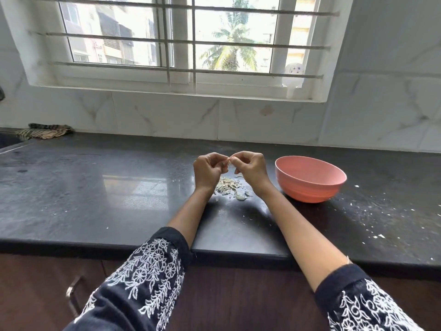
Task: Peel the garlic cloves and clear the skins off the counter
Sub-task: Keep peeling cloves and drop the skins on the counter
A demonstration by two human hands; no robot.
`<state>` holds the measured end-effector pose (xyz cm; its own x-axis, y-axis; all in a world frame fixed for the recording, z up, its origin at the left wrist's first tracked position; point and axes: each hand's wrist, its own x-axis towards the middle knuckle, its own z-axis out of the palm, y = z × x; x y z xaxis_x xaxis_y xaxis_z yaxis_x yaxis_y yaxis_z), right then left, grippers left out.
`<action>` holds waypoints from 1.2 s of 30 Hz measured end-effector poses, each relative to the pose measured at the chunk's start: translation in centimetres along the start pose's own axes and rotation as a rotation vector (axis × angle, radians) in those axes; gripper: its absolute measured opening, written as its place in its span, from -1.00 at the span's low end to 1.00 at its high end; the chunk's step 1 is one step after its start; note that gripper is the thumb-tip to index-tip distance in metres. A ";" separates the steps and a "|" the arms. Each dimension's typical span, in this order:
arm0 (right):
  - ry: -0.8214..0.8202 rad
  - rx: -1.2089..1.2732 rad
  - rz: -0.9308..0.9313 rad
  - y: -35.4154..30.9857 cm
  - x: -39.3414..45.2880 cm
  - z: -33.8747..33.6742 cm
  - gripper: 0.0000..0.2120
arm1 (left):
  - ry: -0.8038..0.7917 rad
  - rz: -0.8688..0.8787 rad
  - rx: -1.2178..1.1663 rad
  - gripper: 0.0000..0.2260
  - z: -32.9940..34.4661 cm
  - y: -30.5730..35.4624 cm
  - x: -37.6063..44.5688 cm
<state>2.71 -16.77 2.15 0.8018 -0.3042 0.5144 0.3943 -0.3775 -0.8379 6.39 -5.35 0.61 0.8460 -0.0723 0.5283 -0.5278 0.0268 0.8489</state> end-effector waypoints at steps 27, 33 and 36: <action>0.006 -0.054 -0.025 -0.1 -0.1 0.2 -0.93 | -0.039 0.028 0.014 -0.77 0.3 -0.7 0.2; 0.022 0.079 0.034 -0.2 -0.1 0.2 -0.92 | -0.097 -0.086 -0.216 -0.87 0.4 -0.2 0.1; 0.031 0.115 0.045 -0.3 -0.2 0.2 -0.94 | -0.097 -0.095 -0.227 -0.82 0.4 -0.3 0.1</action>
<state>2.50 -16.44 2.26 0.8060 -0.3462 0.4800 0.4090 -0.2603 -0.8746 6.59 -5.79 0.41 0.8741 -0.1804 0.4511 -0.4063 0.2376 0.8823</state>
